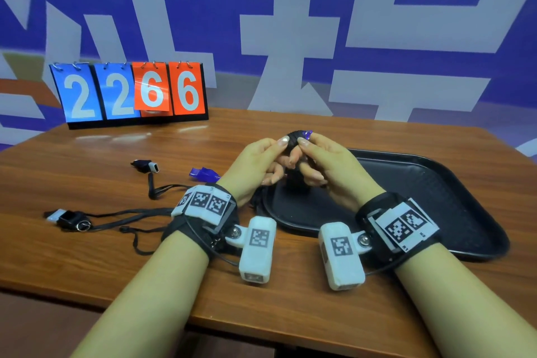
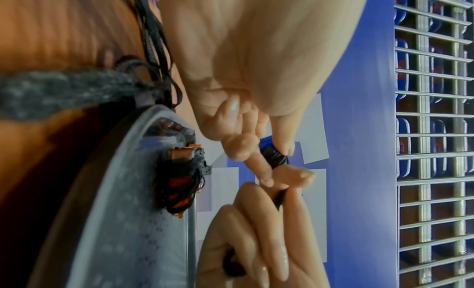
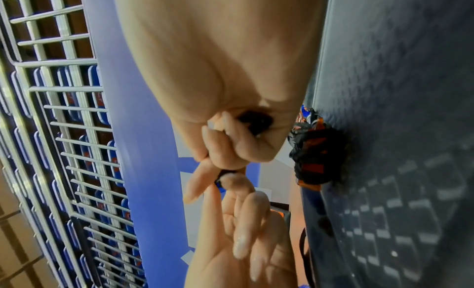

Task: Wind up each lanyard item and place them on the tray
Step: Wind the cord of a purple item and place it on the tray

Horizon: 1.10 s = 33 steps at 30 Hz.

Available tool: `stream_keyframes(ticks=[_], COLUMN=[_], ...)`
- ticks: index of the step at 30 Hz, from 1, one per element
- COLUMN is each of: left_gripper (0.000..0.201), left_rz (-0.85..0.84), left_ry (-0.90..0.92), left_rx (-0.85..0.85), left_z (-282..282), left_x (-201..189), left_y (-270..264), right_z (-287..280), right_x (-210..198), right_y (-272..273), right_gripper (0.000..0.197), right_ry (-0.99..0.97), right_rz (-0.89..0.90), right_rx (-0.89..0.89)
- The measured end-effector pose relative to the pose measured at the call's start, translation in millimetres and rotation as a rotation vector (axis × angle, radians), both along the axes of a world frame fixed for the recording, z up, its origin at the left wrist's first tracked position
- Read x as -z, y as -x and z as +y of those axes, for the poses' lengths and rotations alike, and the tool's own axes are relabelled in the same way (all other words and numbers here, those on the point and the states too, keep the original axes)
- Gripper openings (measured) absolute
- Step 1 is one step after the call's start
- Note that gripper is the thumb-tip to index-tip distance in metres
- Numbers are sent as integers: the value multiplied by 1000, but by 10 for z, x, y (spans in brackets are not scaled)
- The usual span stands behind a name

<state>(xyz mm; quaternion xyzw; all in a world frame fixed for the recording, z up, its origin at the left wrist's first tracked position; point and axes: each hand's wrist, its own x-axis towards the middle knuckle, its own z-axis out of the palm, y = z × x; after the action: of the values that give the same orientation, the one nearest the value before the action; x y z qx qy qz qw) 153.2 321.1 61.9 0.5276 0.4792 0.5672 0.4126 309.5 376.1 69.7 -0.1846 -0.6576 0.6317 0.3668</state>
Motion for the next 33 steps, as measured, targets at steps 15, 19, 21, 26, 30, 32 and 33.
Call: stream_keyframes(ticks=[15,19,21,26,30,32,33], left_gripper=[48,38,33,36,32,30,30], left_rz=[-213,-259,-257,-230,-143,-164,-183], left_ry=[62,116,151,150,124,120,116], left_rx=[169,127,82,114,111,128,140], left_z=[-52,-44,-42,-85,-112,-113,-114], left_x=[-58,-42,-36,-81,-95,-98,-101], left_y=[8,17,0,-17,27,40,36], right_z=[-16,-16,-14,-42,-40,-33,-30], right_x=[25,8,9,16,27,33,34], right_y=[40,28,28,22,11,15,17], right_gripper=[16,14,15,13,19,21,21], right_ry=[-53,-38,-50,-92,-107,-96,-91], right_rz=[89,53,39,-1,-92,-93,-83], right_rx=[-22,-12,12,-14,26,46,55])
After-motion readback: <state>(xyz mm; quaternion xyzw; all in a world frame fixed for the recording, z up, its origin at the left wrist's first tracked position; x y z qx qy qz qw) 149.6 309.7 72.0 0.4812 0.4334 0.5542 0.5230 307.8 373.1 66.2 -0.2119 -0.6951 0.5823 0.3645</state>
